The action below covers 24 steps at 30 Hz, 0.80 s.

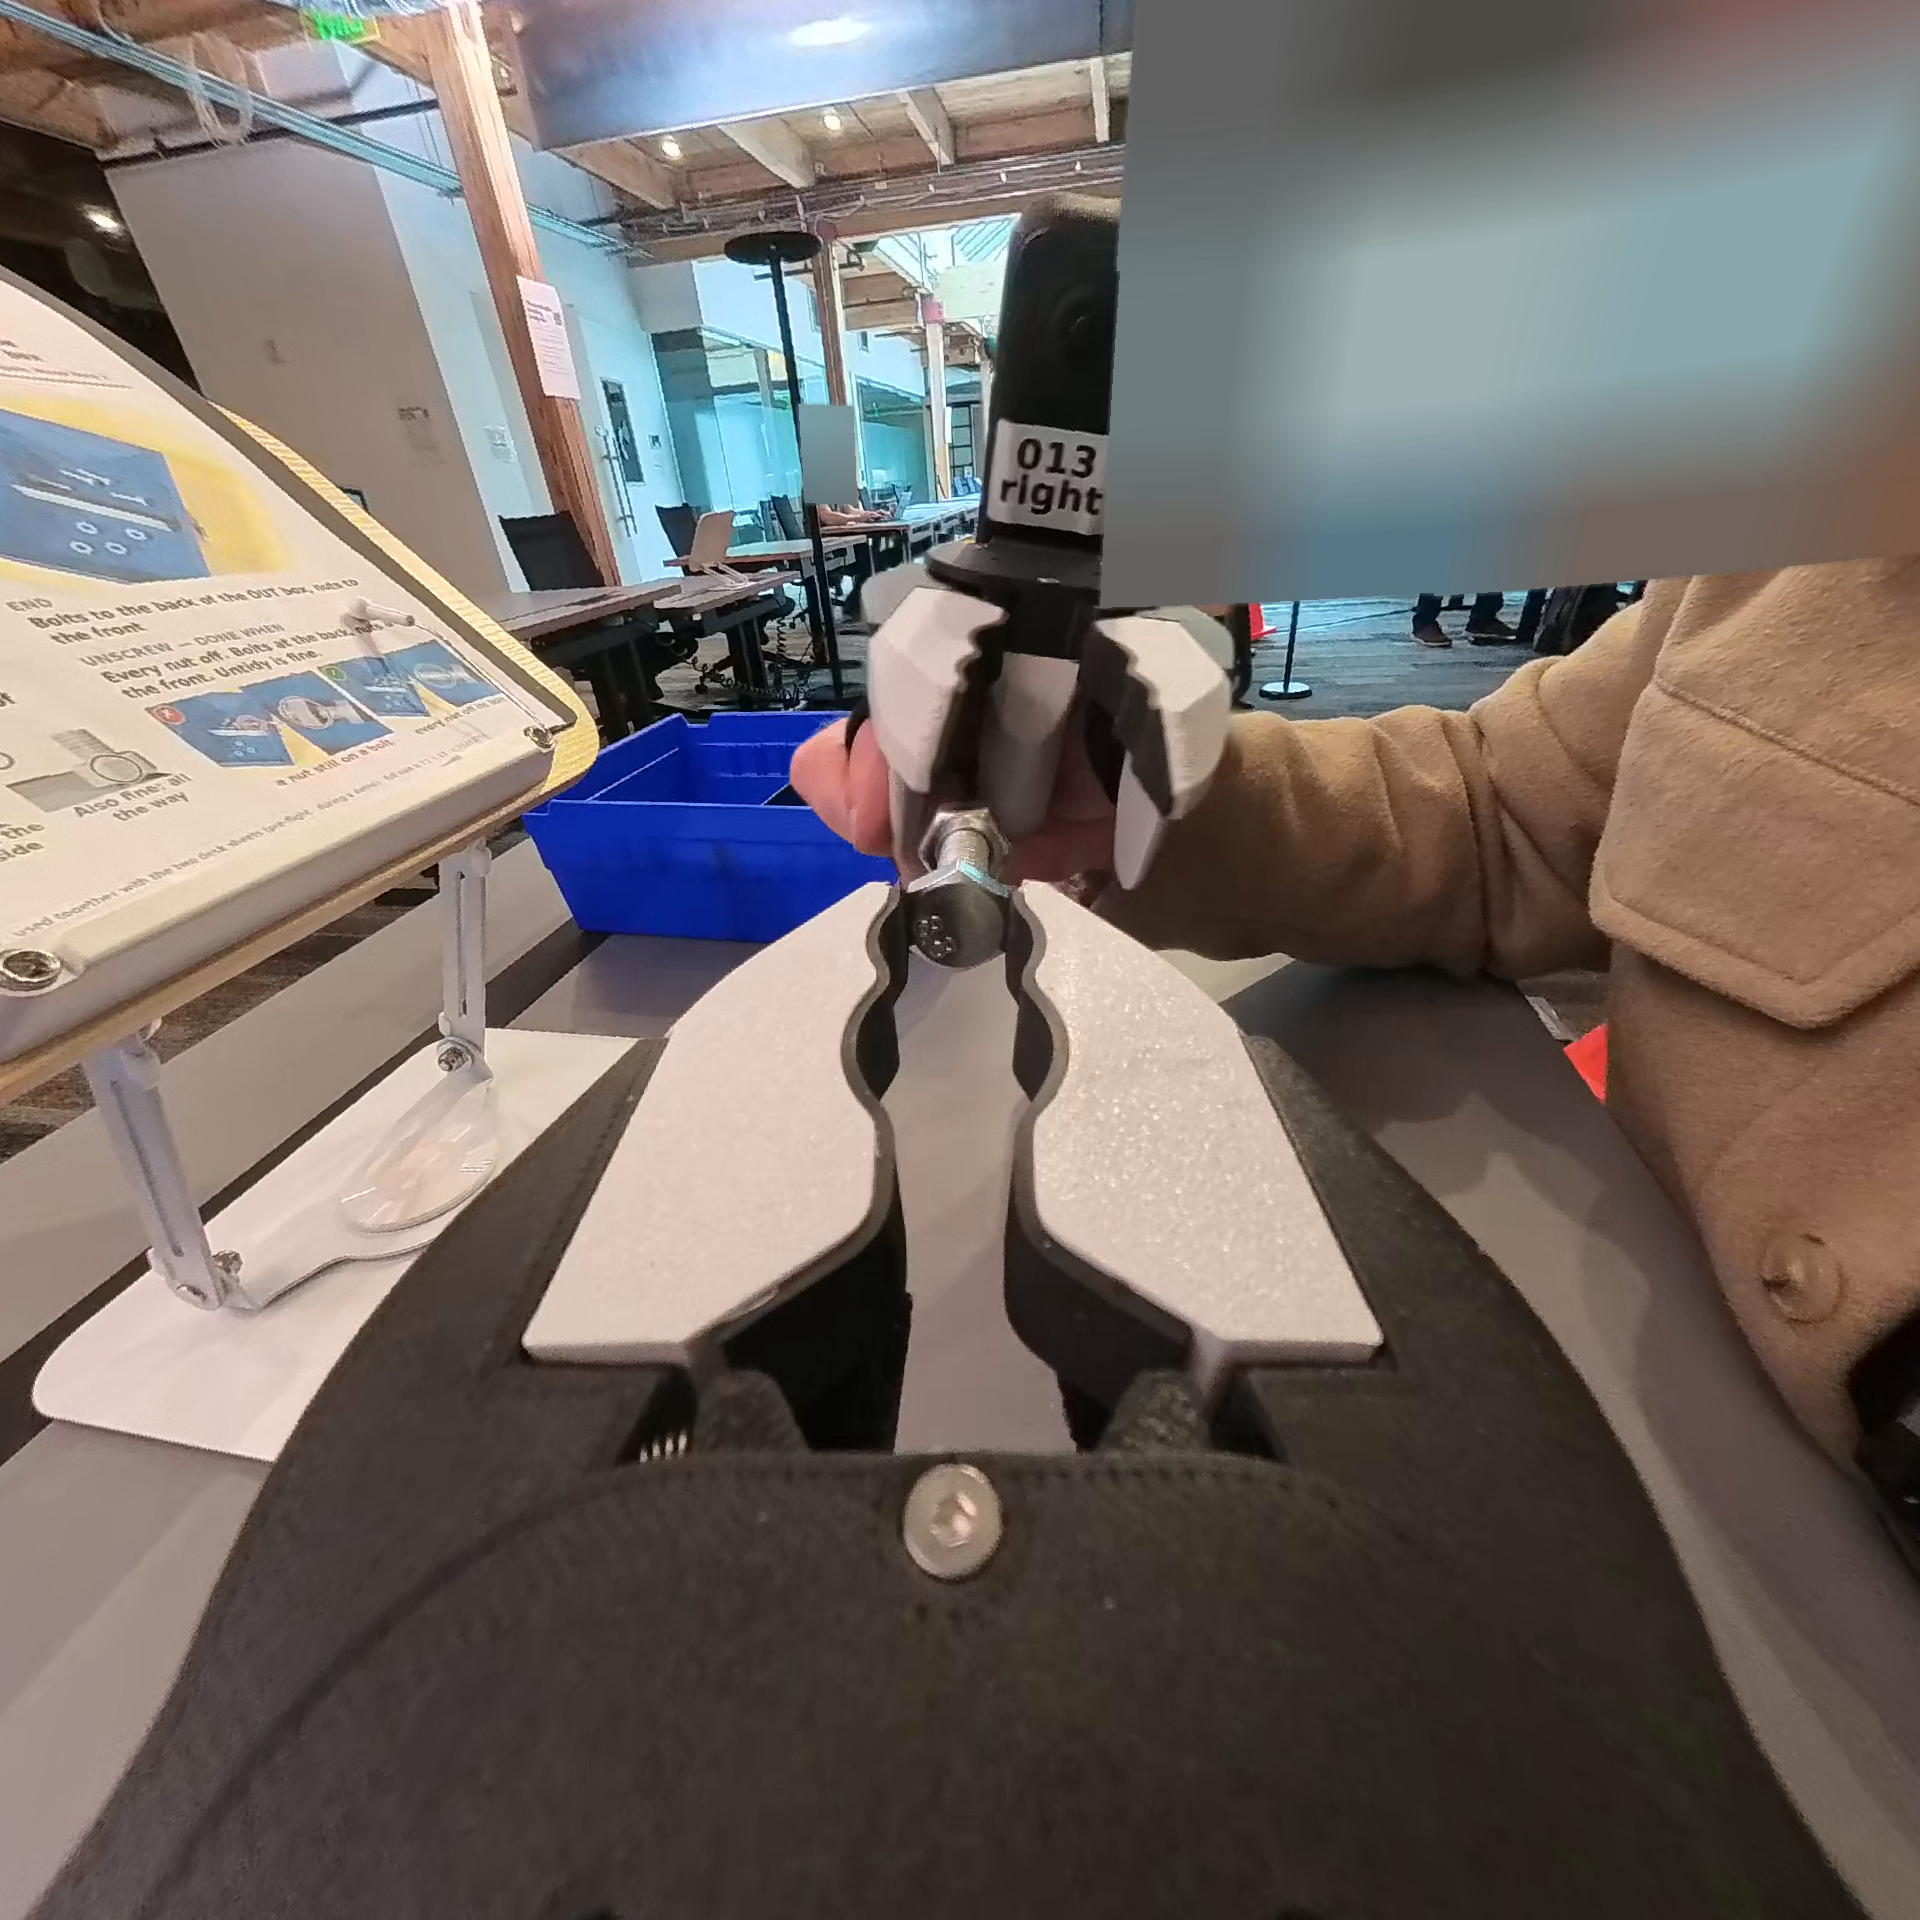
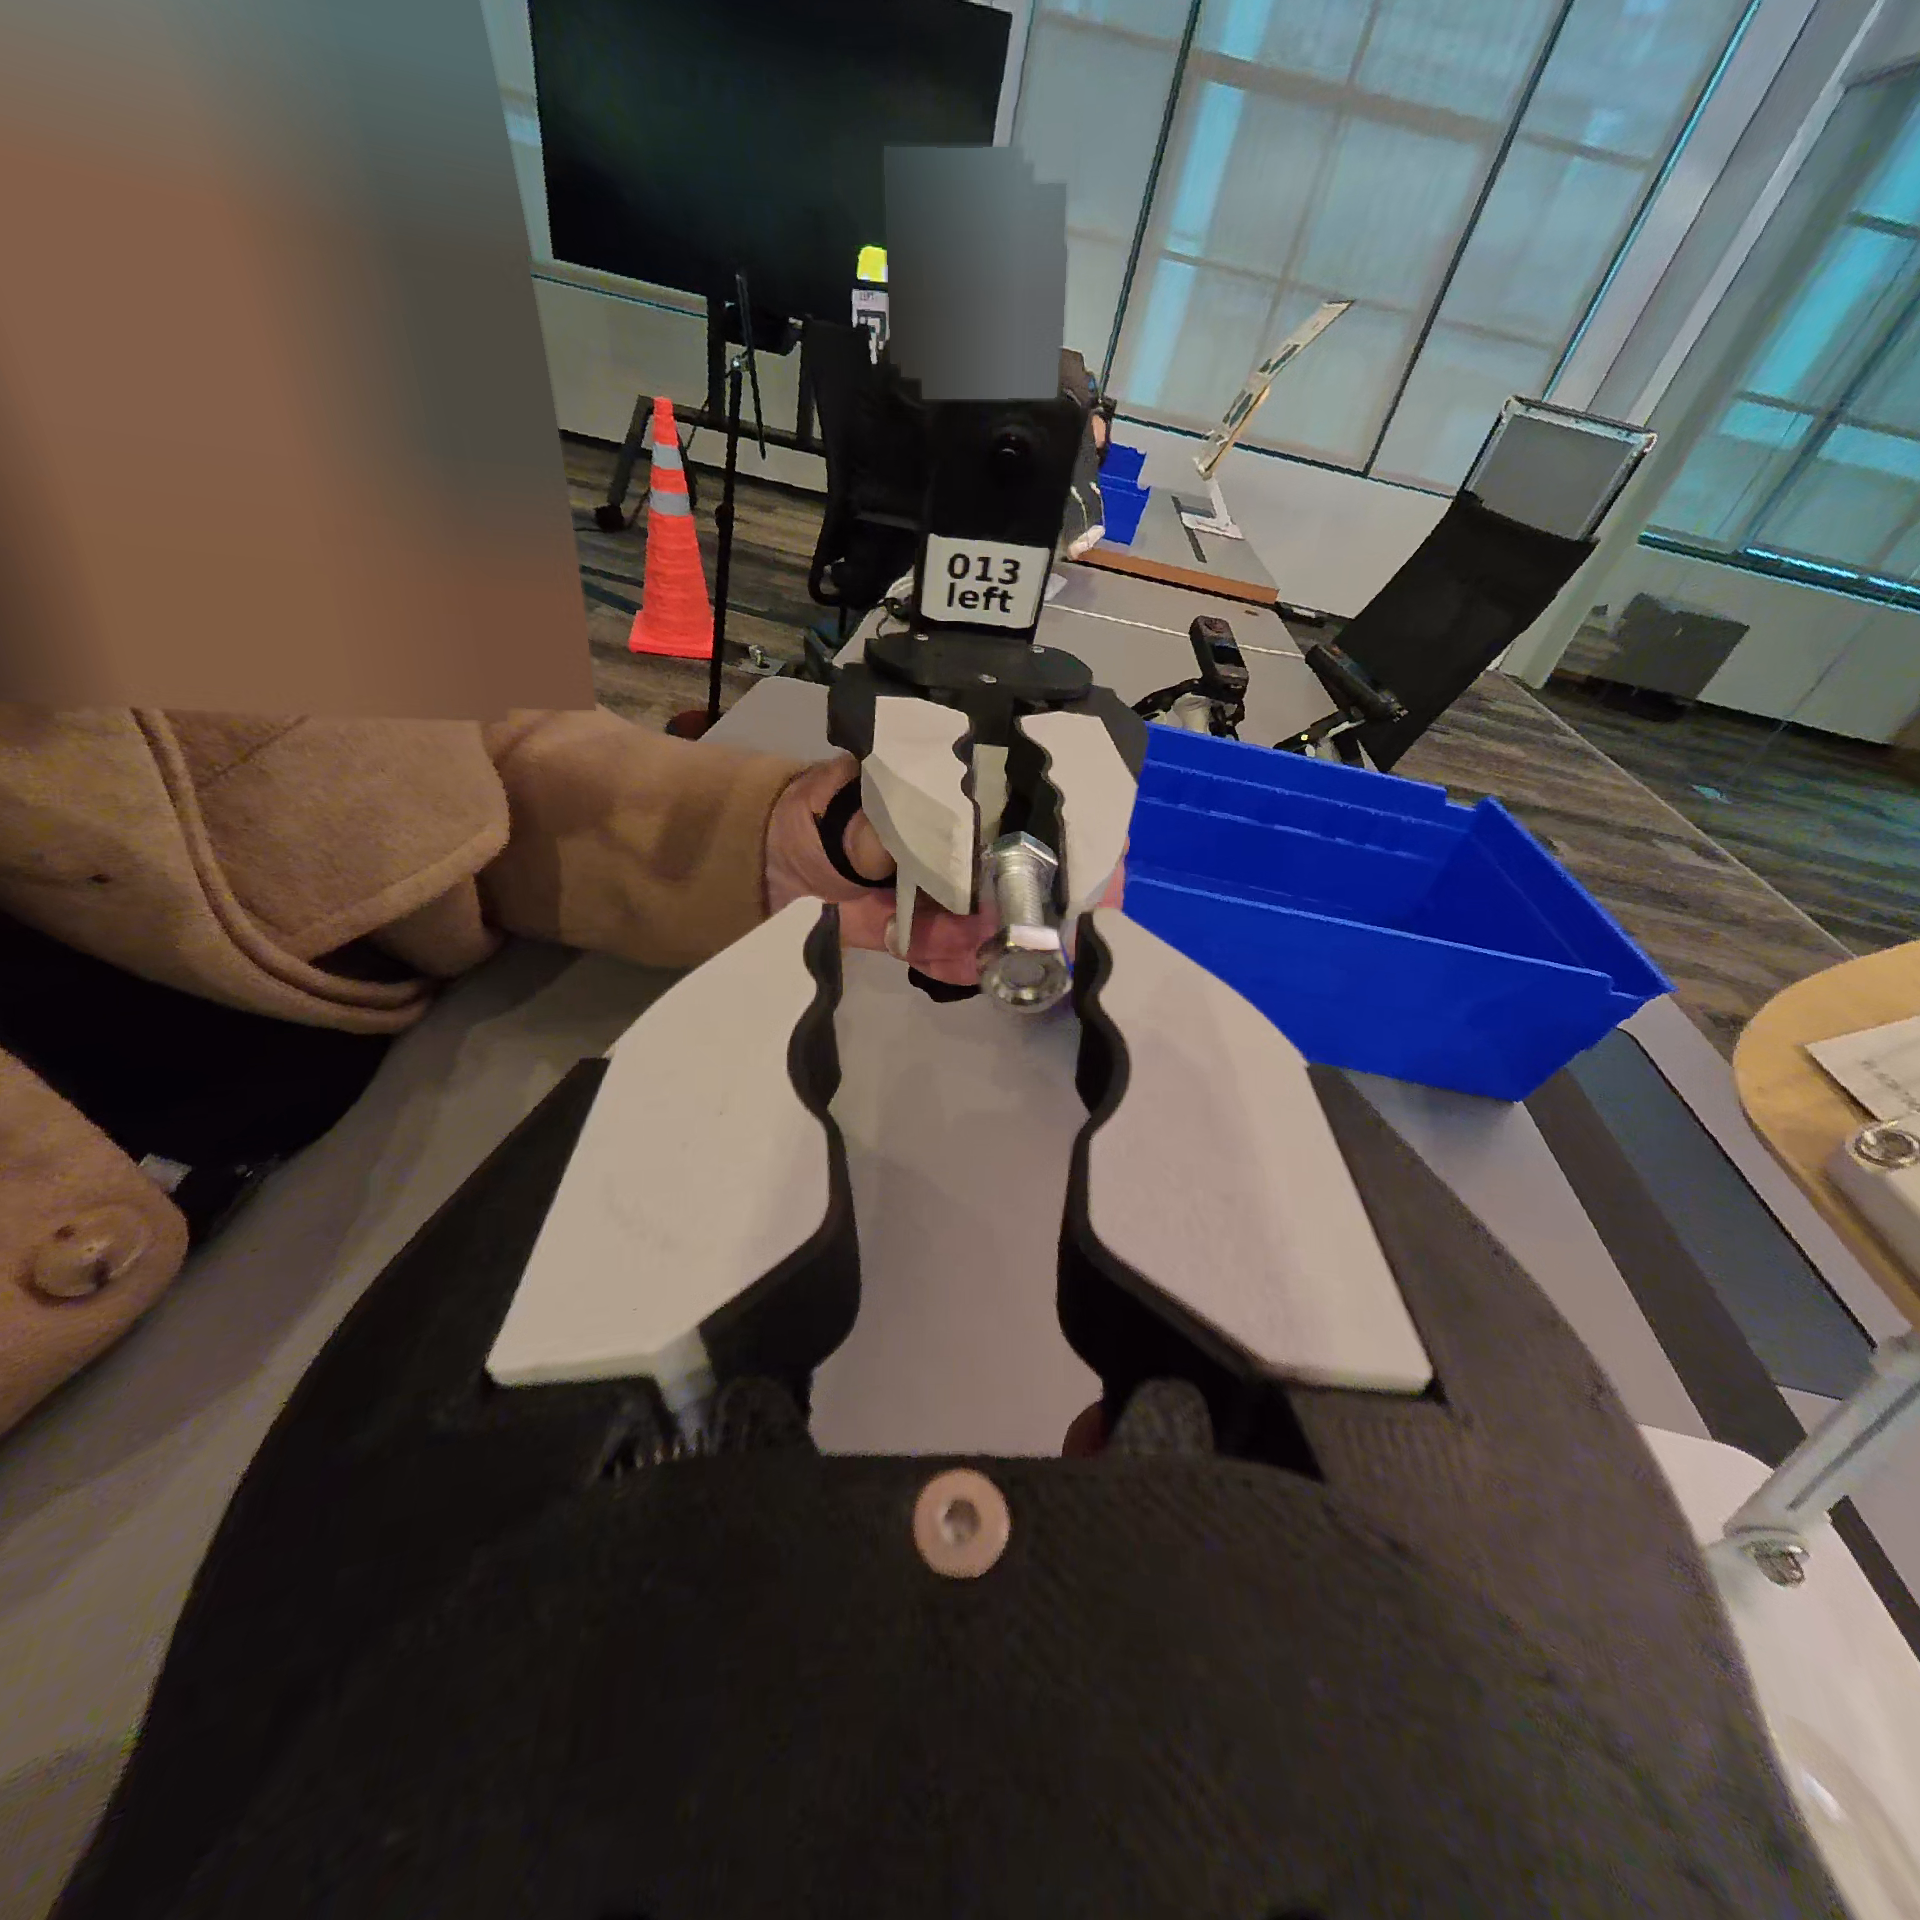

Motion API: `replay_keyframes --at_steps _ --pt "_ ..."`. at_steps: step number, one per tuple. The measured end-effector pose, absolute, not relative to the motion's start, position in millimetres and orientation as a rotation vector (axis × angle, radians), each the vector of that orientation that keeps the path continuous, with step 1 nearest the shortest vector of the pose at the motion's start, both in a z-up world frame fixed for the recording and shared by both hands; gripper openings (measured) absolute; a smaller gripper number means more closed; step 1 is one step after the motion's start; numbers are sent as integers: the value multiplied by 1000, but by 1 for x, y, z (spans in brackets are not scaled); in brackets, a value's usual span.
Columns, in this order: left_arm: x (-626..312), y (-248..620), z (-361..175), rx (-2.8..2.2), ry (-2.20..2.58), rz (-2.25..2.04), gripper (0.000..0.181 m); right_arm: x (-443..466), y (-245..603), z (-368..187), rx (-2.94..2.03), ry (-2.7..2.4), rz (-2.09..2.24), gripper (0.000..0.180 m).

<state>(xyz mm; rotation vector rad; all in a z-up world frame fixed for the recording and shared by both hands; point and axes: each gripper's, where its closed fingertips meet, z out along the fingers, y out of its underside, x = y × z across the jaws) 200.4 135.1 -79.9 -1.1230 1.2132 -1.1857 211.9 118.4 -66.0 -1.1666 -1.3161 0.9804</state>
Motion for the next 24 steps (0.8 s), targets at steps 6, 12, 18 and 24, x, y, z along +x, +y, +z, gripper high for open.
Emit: replay_keyframes --at_steps 6,12,18,24 --pt "200 135 -80 -1124 1214 -1181 17 209 123 -76 -1208 -1323 981 44" --pt "200 134 -80 -1122 1220 -1173 17 210 118 -70 -1172 -1329 974 42" --pt "200 134 -78 -1116 1212 -1184 17 212 119 -64 -1160 -1307 969 43" --pt "199 134 -78 -1115 1214 -1175 17 211 126 -76 -1212 -1309 969 43"
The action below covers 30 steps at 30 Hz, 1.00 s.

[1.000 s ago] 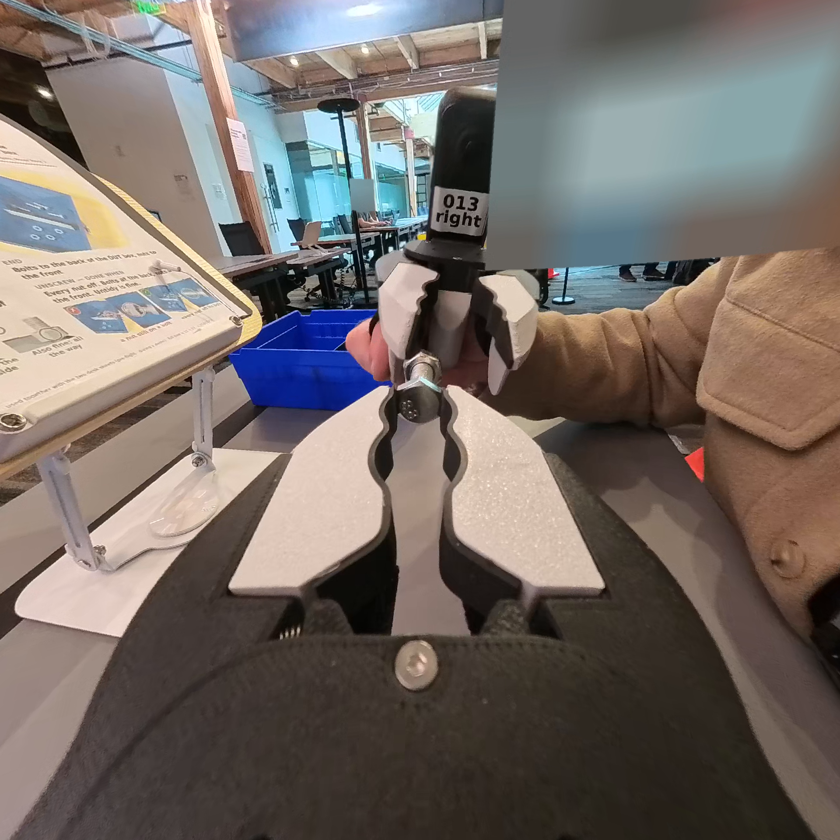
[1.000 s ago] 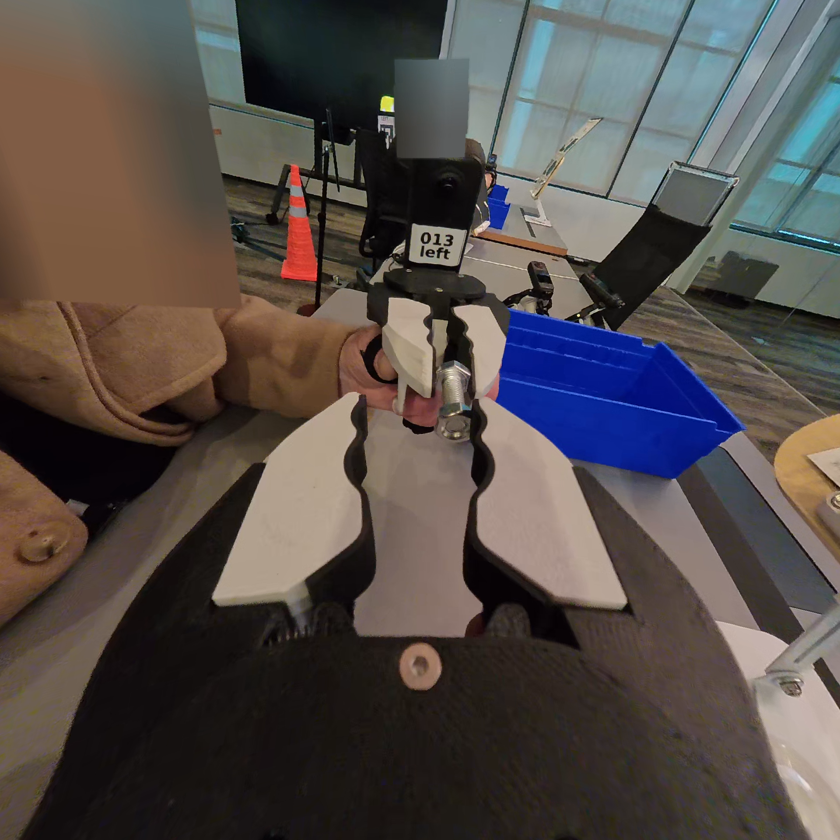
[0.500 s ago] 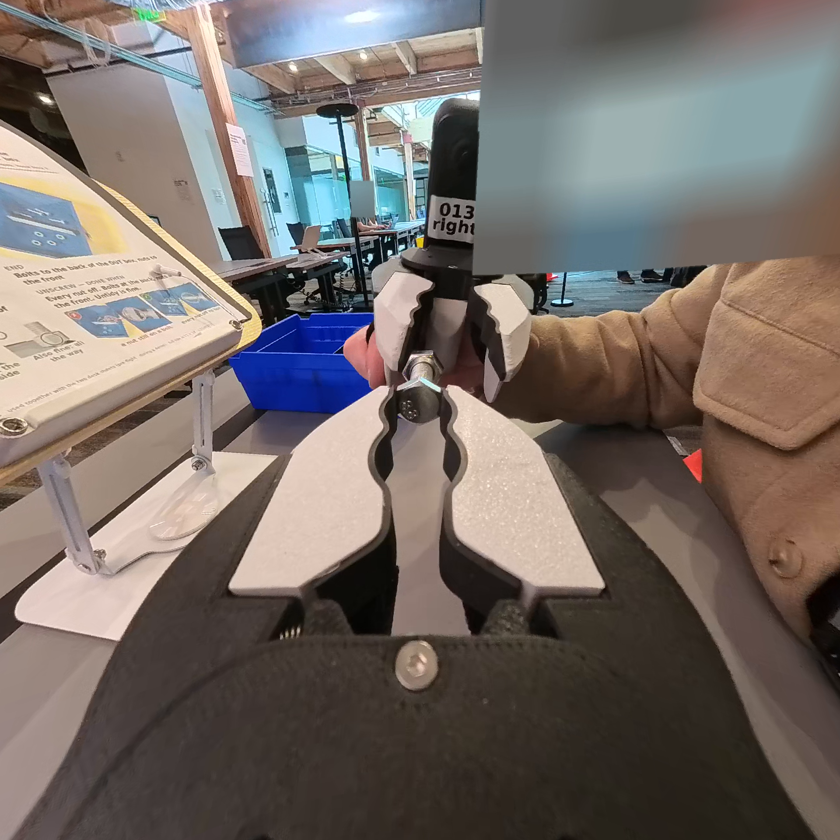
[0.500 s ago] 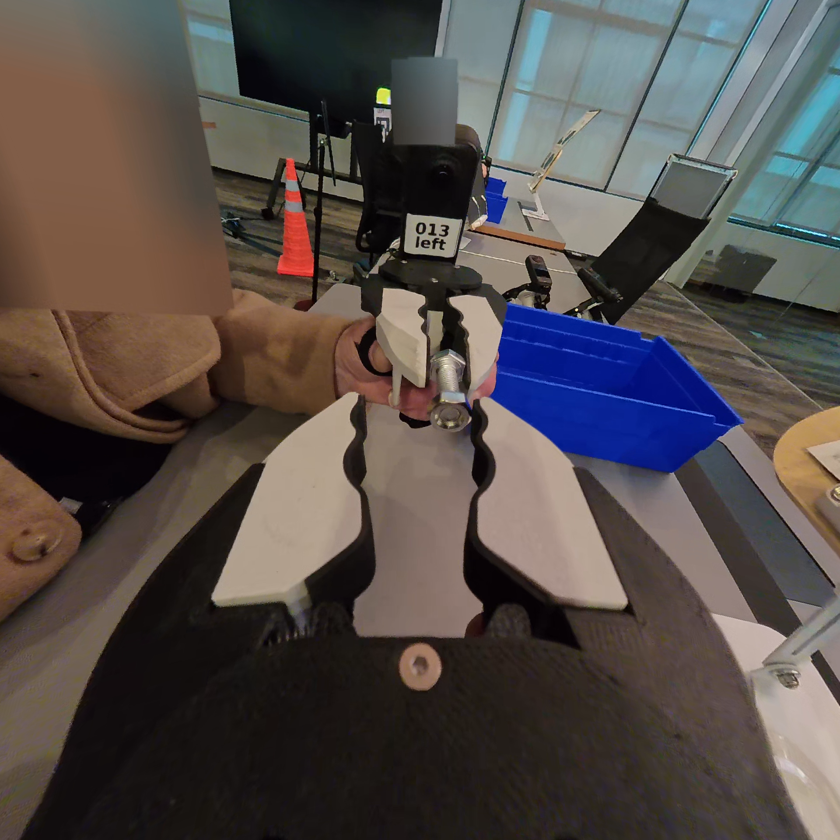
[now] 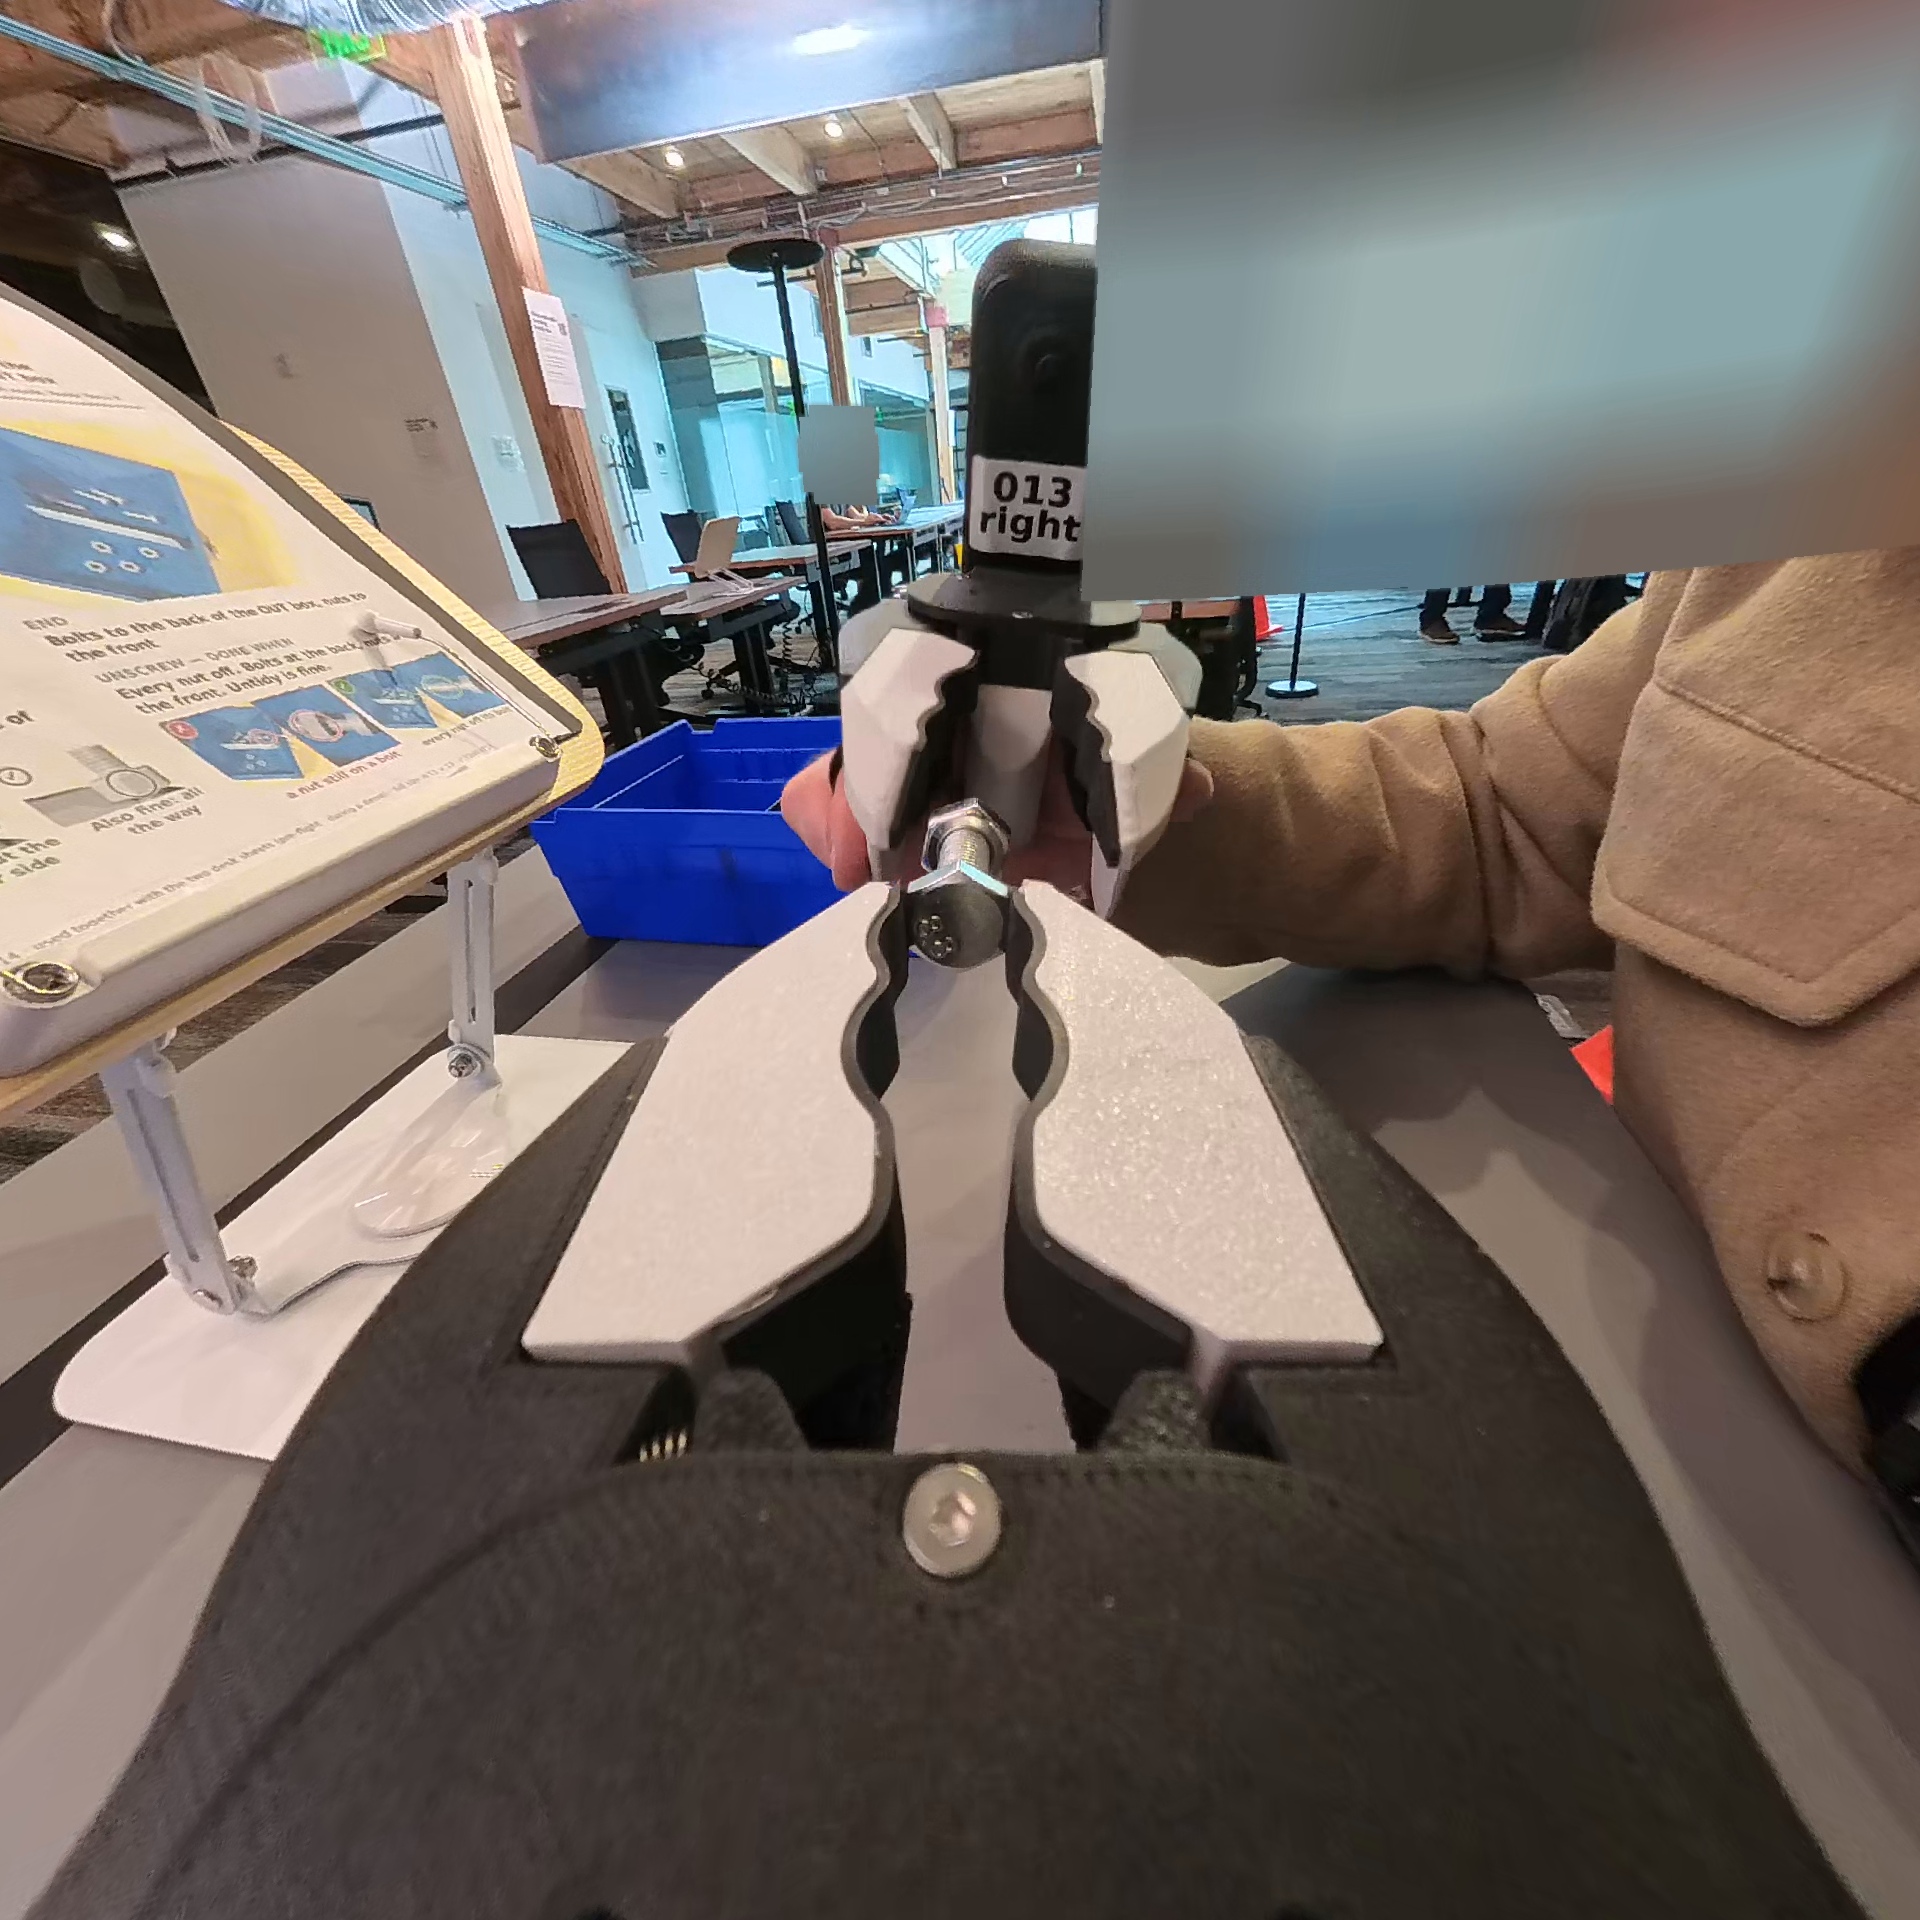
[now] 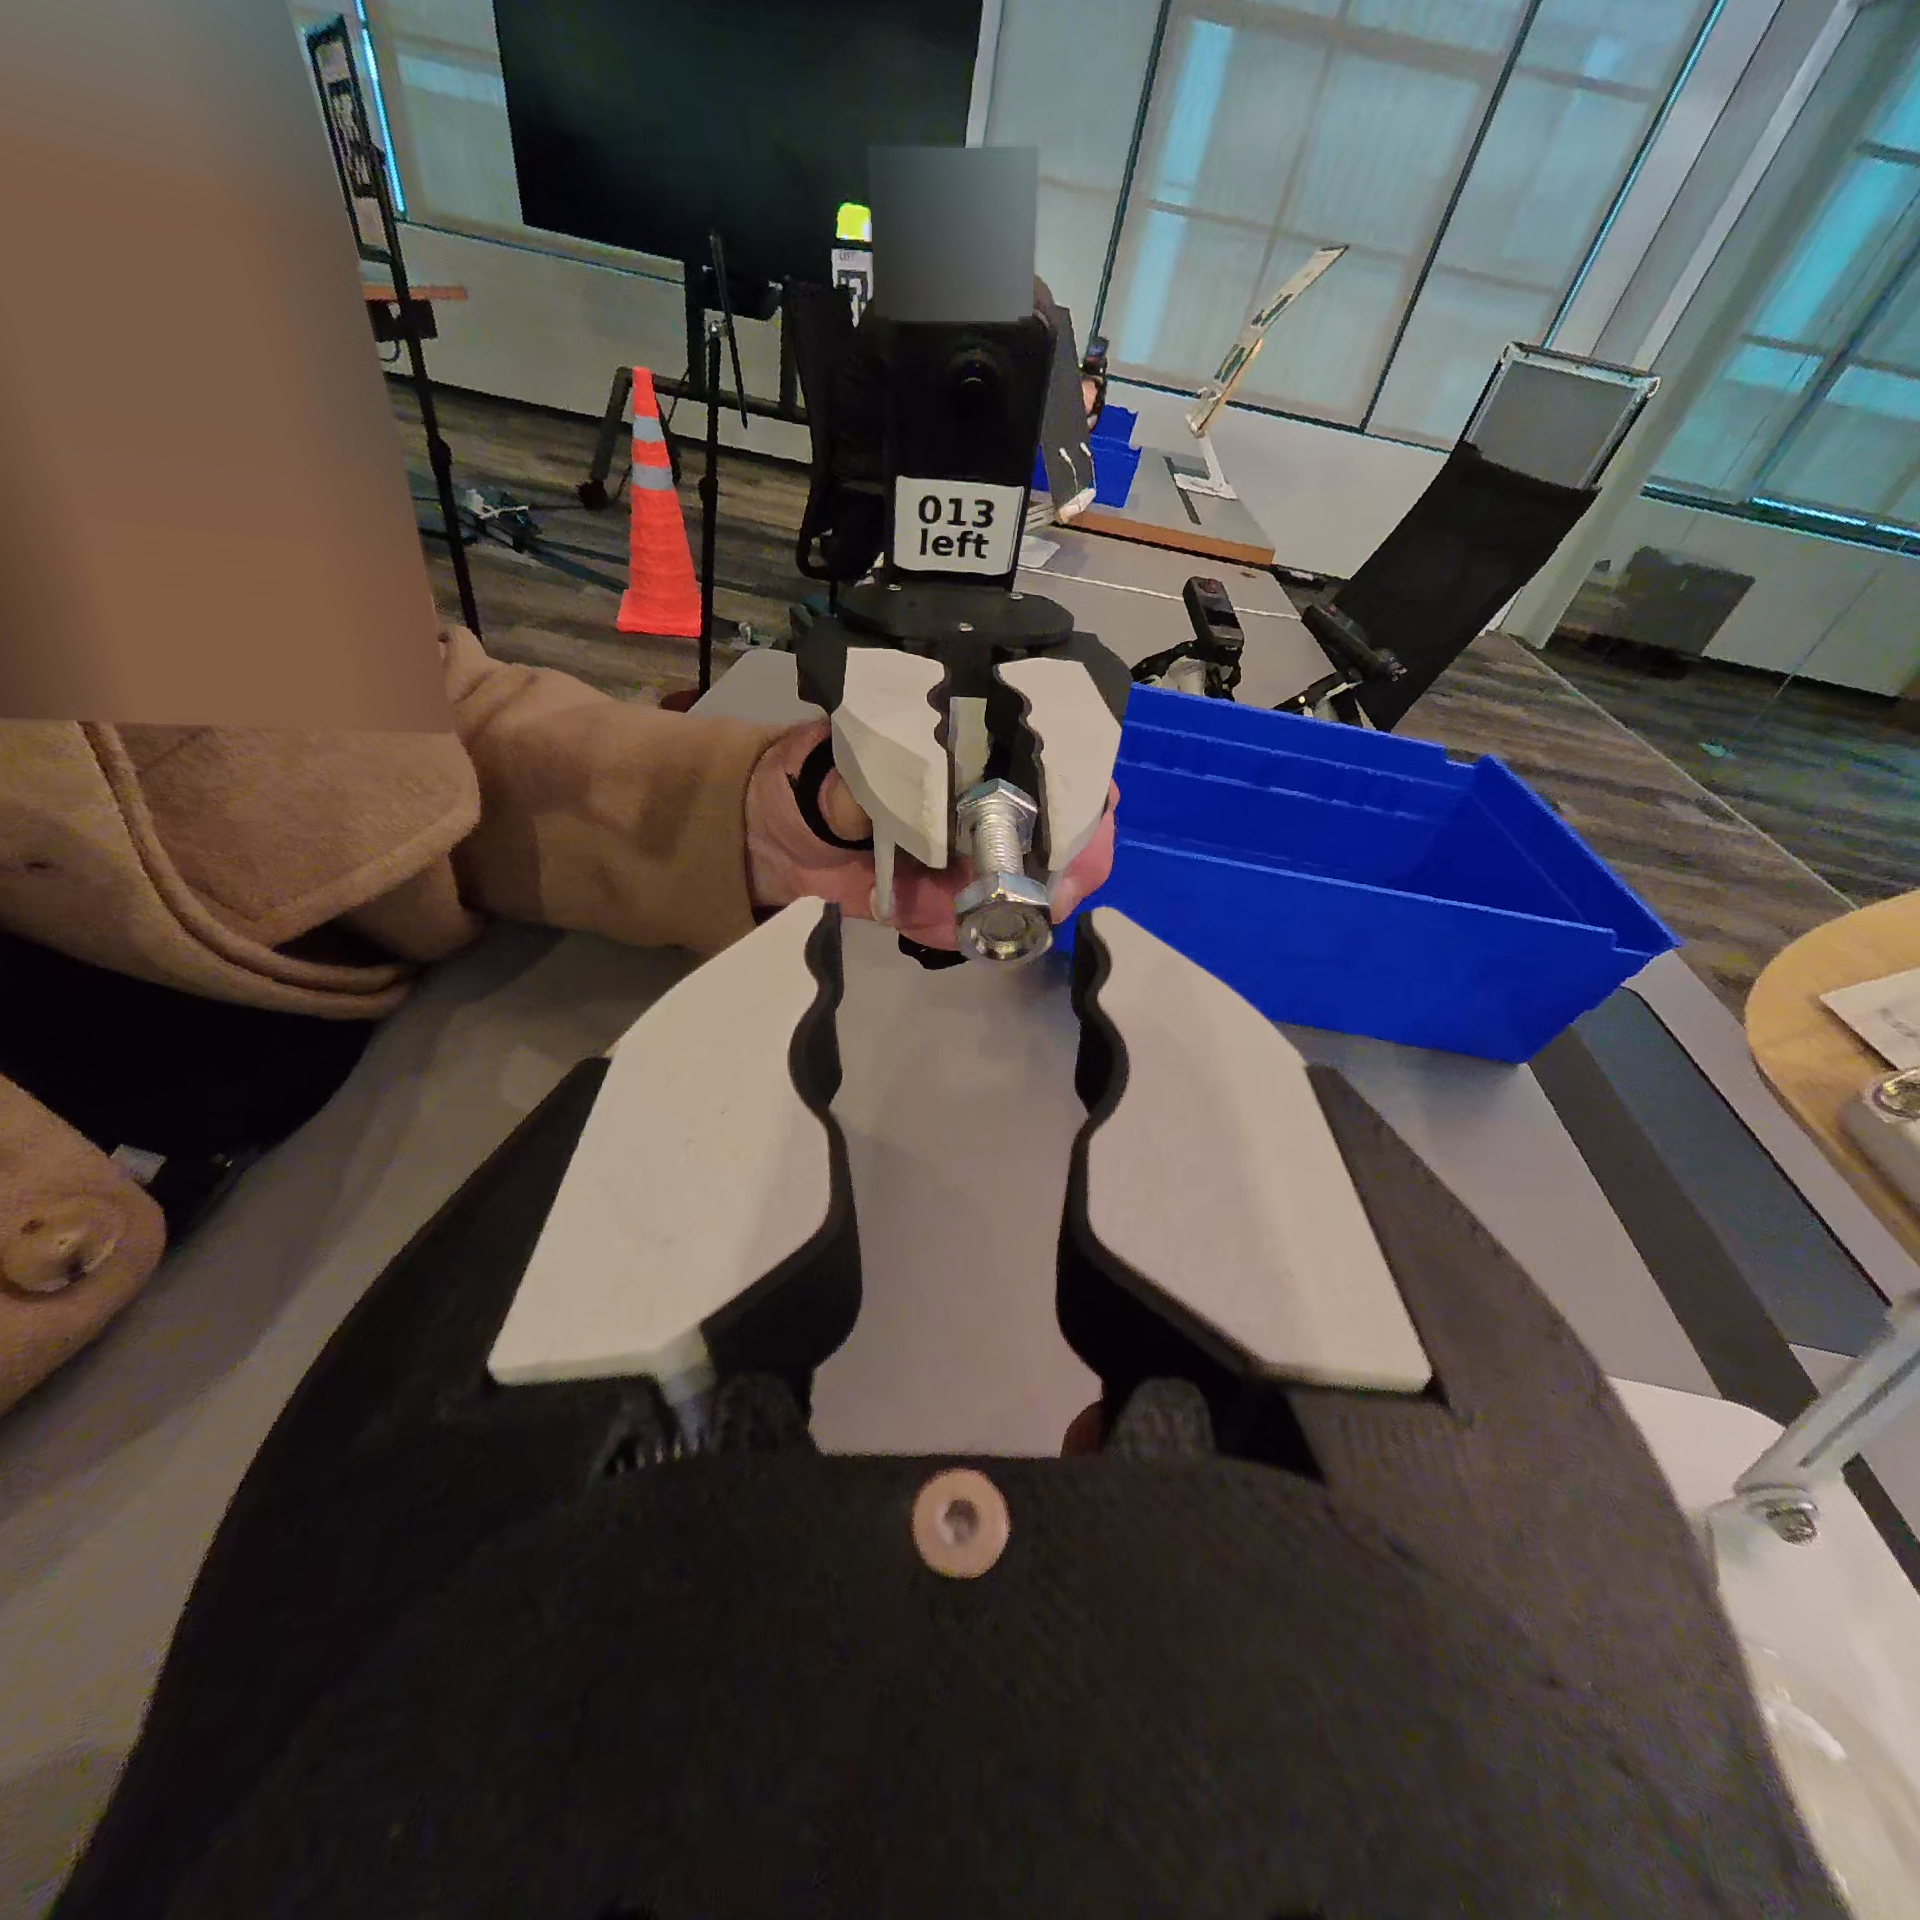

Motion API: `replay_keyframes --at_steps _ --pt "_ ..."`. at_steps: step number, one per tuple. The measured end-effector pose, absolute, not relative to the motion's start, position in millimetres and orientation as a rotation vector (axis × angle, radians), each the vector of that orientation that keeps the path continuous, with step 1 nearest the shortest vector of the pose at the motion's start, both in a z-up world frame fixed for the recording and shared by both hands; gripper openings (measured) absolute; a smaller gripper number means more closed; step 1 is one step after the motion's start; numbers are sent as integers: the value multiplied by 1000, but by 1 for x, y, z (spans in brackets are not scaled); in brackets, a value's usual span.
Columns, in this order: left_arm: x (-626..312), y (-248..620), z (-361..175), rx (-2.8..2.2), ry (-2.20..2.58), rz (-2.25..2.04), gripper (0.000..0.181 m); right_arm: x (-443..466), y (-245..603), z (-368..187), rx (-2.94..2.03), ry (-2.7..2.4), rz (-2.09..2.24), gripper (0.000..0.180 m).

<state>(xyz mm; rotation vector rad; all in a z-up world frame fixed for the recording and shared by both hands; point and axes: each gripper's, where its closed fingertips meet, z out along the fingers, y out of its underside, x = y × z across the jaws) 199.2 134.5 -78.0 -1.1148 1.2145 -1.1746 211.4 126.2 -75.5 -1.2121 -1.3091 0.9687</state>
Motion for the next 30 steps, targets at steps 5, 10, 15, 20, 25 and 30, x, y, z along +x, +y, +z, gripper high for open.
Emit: replay_keyframes --at_steps 5,10,15,20,25,30 --pt "198 134 -78 -1113 1218 -1175 17 210 119 -71 -1178 -1325 977 42" --pt "199 135 -77 -1112 1214 -1174 17 213 122 -67 -1175 -1301 968 42" --pt "201 135 -77 -1107 1218 -1154 17 213 132 -76 -1248 -1269 1008 38" --pt "203 133 -79 -1100 1238 -1090 17 211 136 -76 -1286 -1210 1077 31" --pt "205 131 -77 -1084 1238 -1039 17 207 136 -76 -1303 -1175 1156 19" --pt "205 130 -74 -1071 1237 -1040 17 206 135 -74 -1278 -1144 1204 19"
